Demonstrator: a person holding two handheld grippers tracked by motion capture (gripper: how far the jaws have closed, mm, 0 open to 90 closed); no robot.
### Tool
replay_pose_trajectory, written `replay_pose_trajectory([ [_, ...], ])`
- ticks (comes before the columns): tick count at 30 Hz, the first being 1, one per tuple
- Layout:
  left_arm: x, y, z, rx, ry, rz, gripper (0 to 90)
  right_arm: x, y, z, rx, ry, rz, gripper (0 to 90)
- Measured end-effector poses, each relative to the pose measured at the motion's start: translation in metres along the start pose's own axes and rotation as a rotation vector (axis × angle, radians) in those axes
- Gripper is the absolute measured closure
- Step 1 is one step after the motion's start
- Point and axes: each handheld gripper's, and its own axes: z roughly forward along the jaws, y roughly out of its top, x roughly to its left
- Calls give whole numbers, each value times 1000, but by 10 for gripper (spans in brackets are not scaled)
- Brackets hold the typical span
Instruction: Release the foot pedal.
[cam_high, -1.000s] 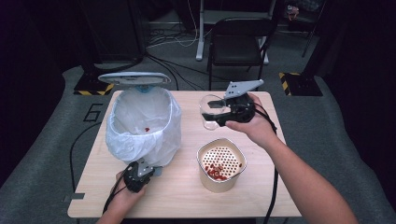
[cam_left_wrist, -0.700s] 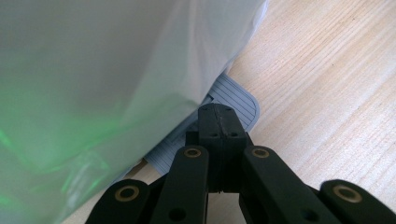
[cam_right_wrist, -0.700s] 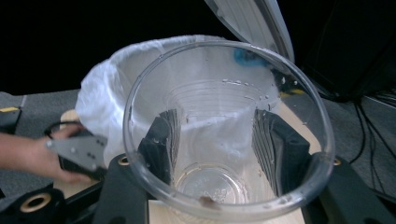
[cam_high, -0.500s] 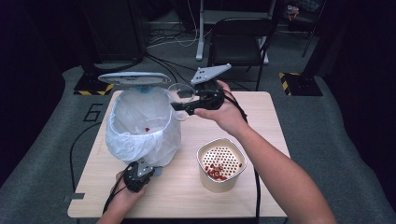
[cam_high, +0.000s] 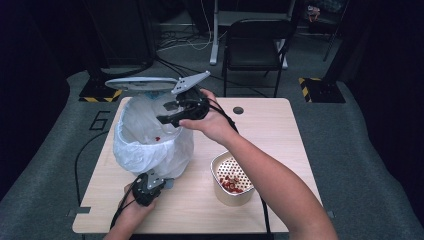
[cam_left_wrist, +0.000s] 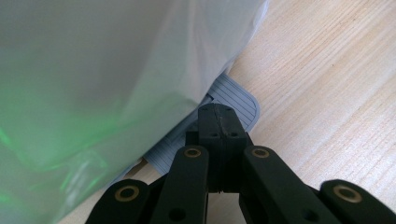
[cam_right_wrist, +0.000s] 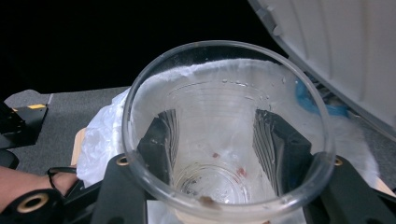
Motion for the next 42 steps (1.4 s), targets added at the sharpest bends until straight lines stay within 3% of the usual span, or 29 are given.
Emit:
replay_pose_trajectory([
  [7, 1, 1, -2, 19, -18, 14, 900, 1, 4, 24, -10, -18, 18, 491],
  [8, 0, 0, 0, 0, -1, 3, 900, 2, 4, 29, -14, -20, 28, 489],
  [11, 1, 1, -3, 24, -22, 16, 900, 5, 4, 42, -14, -57, 32, 465],
  [13, 0, 0, -1, 7, -2, 8, 900, 6, 4, 45, -28, -60, 38, 420],
  [14, 1, 1, -2, 19, -16, 7, 900, 8, 4, 51, -51, -62, 69, 298],
  [15, 1, 2, -2, 27, -22, 11, 900, 8, 4, 51, -51, -62, 69, 298],
  [18, 1, 1, -1, 11, -13, -4, 900, 10, 2, 56, -30, -39, 93, 134],
  [19, 1, 1, -1, 11, -16, -11, 900, 11, 0, 54, -28, -43, 86, 133],
  [23, 3, 2, -1, 10, -36, -41, 900, 12, -3, 45, -36, -37, 83, 104],
  [25, 5, 2, -1, 19, -44, -21, 900, 11, -4, 38, -41, -34, 105, 94],
  [30, 5, 2, -2, 10, -46, -55, 900, 12, -16, 16, -11, -43, 74, 130],
  [32, 8, 2, -4, 4, -56, -32, 900, 12, -22, 4, -9, -40, 73, 137],
  [34, 7, 2, -10, -24, -47, -69, 868, 11, -32, -17, -7, -59, 66, 138],
  [35, 7, 2, -10, -24, -47, -69, 846, 11, -32, -17, -7, -59, 66, 138],
  [36, 15, 4, -17, -46, -87, -45, 817, 10, -39, -31, -15, -67, 73, 137],
  [37, 15, 4, -17, -46, -87, -45, 793, 10, -39, -31, -15, -67, 73, 137],
  [38, 11, 4, -23, -109, -112, -104, 761, 9, -45, -45, -27, -84, 81, 138],
  [39, 11, 4, -23, -109, -112, -104, 723, 9, -45, -45, -27, -84, 81, 138],
  [40, 9, 6, -29, -135, -135, -135, 688, 6, -51, -59, -33, -102, 84, 138],
  [42, 13, 8, -35, -161, -167, -80, 650, 4, -58, -72, -36, -123, 89, 140],
])
